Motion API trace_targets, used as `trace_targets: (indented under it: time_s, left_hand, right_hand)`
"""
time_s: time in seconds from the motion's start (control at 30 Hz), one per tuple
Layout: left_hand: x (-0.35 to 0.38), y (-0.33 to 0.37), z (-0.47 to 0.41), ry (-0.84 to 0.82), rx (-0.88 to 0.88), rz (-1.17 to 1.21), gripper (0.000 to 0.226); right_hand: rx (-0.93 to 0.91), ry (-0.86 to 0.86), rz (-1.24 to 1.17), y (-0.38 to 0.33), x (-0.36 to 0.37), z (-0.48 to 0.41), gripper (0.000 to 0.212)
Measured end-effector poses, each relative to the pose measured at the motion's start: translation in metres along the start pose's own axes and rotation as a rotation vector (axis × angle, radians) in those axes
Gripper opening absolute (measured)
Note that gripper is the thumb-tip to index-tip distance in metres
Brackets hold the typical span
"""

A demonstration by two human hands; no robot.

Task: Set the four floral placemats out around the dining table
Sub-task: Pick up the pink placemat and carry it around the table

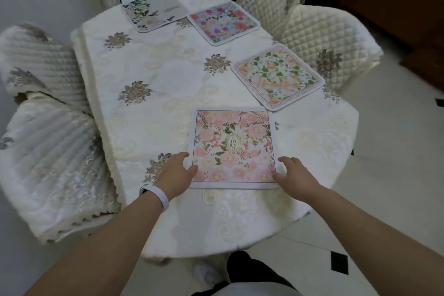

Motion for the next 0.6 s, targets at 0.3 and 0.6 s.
trace_targets:
  time_s: [0.3,0.6]
  left_hand:
    - [0.021,-0.005,-0.038,0.0,-0.231,0.15,0.058]
    - [0.02,-0.004,-0.061,0.071,-0.353,0.139,0.064]
  right_hand:
    - [0.056,0.012,-0.185,0.023,-0.001,-0.047,0.06]
    - [0.095,-0.024,-0.407,0.011,0.002,-0.079,0.069]
Point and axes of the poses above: each hand's wrist, its own z-axis away from the middle knuckle, its own x-axis out of the palm, y = z × x, the point moved 9 cm from there along -z, towards the middle knuckle, and after that the axes turned 4 degrees about -z, right-handed, at the moved point
